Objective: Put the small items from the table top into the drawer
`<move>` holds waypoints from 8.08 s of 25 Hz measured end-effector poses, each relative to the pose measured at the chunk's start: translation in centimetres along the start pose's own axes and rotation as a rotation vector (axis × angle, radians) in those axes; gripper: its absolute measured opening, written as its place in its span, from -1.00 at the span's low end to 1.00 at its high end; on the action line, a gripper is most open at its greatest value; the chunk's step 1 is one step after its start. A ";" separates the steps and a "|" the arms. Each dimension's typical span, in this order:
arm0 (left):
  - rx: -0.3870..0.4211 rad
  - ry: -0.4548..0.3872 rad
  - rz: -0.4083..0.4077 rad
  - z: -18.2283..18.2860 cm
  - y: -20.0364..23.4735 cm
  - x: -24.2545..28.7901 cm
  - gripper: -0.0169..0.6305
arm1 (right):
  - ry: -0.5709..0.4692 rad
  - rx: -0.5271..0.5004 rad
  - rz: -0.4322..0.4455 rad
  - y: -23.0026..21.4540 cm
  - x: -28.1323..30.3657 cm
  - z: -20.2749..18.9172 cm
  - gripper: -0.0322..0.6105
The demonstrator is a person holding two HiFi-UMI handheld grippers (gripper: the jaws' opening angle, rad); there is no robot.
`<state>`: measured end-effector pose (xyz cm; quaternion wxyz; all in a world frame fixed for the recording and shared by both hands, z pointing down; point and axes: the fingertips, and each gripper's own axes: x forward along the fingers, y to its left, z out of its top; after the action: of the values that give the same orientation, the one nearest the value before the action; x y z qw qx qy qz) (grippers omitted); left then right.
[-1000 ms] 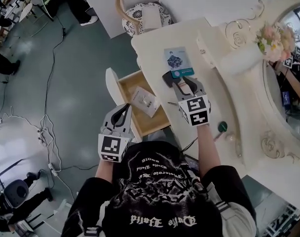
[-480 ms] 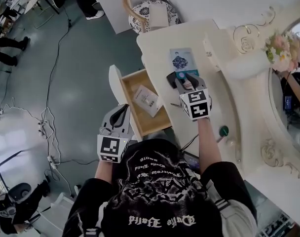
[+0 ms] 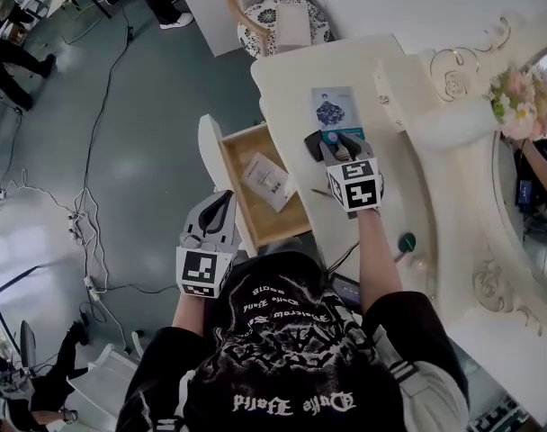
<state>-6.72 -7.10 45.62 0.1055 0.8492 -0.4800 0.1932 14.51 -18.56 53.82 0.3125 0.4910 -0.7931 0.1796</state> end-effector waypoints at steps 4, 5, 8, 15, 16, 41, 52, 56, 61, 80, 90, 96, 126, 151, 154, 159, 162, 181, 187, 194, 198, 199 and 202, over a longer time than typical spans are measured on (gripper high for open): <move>-0.027 0.008 0.032 -0.5 0.5 -0.6 -0.90 | 0.022 0.025 0.007 0.1 0.3 -0.5 -0.43; -0.030 0.008 0.037 -0.4 0.6 -0.6 -0.90 | 0.022 0.030 0.011 0.1 0.3 -0.5 -0.43; -0.029 0.003 0.046 -0.2 0.7 -0.6 -0.90 | 0.013 0.059 0.029 0.0 0.5 -0.3 -0.43; -0.017 0.006 0.049 -0.2 0.2 -0.5 -0.90 | 0.003 0.133 0.084 -0.2 0.7 -0.5 -0.45; -0.014 0.007 0.052 -0.2 0.2 -0.5 -0.90 | 0.004 0.137 0.090 -0.2 0.7 -0.5 -0.46; -0.024 -0.011 0.073 -0.1 0.9 -1.1 -0.90 | -0.076 0.062 -0.065 -2.6 -1.3 0.6 -0.86; -0.039 -0.018 0.057 -0.6 1.3 -1.5 -0.90 | -0.170 -0.019 -0.147 -1.9 -3.6 3.1 -0.87; -0.041 -0.024 0.041 -0.6 1.2 -1.5 -0.90 | -0.211 -0.062 -0.169 -1.2 -4.8 4.2 -0.87; -0.042 -0.032 0.034 -0.6 1.4 -1.6 -0.90 | -0.243 -0.107 -0.158 0.7 -5.5 5.5 -0.87; -0.083 -0.078 0.026 -1.3 3.3 -3.8 -0.90 | -0.322 -0.210 -0.135 7.5 -8.4 7.8 -0.87; -0.103 -0.098 0.005 -1.7 4.0 -4.7 -0.90 | -0.317 -0.227 -0.112 11.1 -8.7 7.1 -0.87; -0.099 -0.096 -0.005 -2.3 4.4 -5.4 -0.90 | -0.282 -0.239 -0.071 13.3 -8.4 5.7 -0.87; -0.124 -0.038 0.029 -4.8 4.5 -6.9 -0.90 | -0.029 -0.239 -0.025 16.4 -3.0 -1.6 -0.87; -0.122 0.017 0.061 -6.1 4.0 -7.4 -0.90 | 0.102 -0.354 -0.015 17.5 1.5 -4.0 -0.86; -0.128 0.023 0.074 -6.2 4.2 -7.5 -0.90 | 0.117 -0.368 0.008 17.8 2.0 -3.7 -0.86; -0.135 0.032 0.090 -6.4 4.3 -7.8 -0.90 | 0.127 -0.379 0.031 18.1 2.8 -3.2 -0.86; -0.140 0.026 0.102 -6.2 4.6 -7.9 -0.90 | 0.158 -0.392 0.039 18.0 3.5 -3.0 -0.86; -0.122 0.011 0.161 -5.1 6.3 -8.5 -0.90 | 0.295 -0.333 0.206 19.9 5.3 -3.7 -0.78; -0.129 0.020 0.167 -5.5 6.6 -8.8 -0.90 | 0.362 -0.291 0.220 20.2 5.8 -5.4 -0.74; -0.133 0.028 0.172 -5.8 6.8 -9.0 -0.90 | 0.375 -0.253 0.215 20.2 6.3 -6.9 -0.73; -0.133 0.030 0.176 -5.9 6.9 -9.1 -0.90 | 0.382 -0.231 0.207 20.0 6.6 -7.6 -0.68; -0.133 0.032 0.177 -6.0 6.9 -9.1 -0.90 | 0.382 -0.223 0.206 19.9 6.6 -7.7 -0.68; -0.133 0.040 0.182 -6.1 7.0 -9.3 -0.90 | 0.373 -0.201 0.189 19.6 6.8 -7.7 -0.68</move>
<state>-18.36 -1.30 47.11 0.1533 0.7892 -0.5647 0.1864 -2.68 -9.62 64.55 0.4830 0.3392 -0.7779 0.2159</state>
